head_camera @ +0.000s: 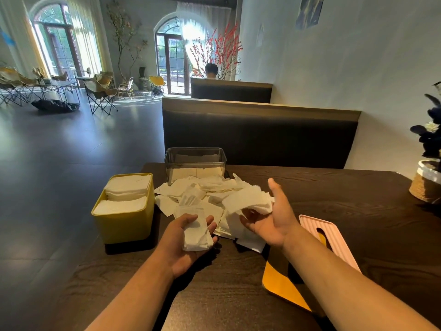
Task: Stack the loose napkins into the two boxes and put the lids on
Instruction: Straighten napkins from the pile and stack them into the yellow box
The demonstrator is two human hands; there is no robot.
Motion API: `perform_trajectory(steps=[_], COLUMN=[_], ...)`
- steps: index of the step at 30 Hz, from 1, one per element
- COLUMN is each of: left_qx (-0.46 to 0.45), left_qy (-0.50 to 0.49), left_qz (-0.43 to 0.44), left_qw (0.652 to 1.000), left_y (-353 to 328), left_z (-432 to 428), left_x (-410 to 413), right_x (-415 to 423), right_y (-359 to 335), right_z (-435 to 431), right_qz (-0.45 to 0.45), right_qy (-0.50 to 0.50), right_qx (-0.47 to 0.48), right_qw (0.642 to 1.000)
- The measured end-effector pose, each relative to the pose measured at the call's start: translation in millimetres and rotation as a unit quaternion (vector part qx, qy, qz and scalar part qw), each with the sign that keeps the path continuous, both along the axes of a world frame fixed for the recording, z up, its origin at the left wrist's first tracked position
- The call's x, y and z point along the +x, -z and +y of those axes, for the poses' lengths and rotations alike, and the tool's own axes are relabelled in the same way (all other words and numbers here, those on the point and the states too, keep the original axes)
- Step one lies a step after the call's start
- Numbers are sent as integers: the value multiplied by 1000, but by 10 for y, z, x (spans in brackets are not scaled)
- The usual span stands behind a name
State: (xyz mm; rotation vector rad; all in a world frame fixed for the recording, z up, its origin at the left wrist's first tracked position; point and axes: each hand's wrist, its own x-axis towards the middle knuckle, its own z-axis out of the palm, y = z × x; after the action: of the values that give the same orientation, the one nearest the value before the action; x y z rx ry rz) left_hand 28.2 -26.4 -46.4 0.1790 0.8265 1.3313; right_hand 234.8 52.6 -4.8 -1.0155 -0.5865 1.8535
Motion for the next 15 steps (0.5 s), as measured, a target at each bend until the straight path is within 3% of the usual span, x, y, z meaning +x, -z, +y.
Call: perform_trajectory(steps=[4,8,12,15], left_qx=[-2,1,16,43], left_qy=[-5,-1,23,96], left_qz=[2,14,49,24], left_qw=[1000,1000,998,994], left_y=[-7,-21,-23,37], left_z=[-21,-26,-43,-44], left_x=[-4,-11,-17,-40], right_x=[-129,-105,-151,-317], right_y=[72,-204,-597,-628], right_z=[-53,-127,-239,-219], right_qz=[-87,-157,-235,-330], right_qy=[-38,-123,-263,-345], right_qx=[-19,78,224,293], right_qw=[995,977,908,829])
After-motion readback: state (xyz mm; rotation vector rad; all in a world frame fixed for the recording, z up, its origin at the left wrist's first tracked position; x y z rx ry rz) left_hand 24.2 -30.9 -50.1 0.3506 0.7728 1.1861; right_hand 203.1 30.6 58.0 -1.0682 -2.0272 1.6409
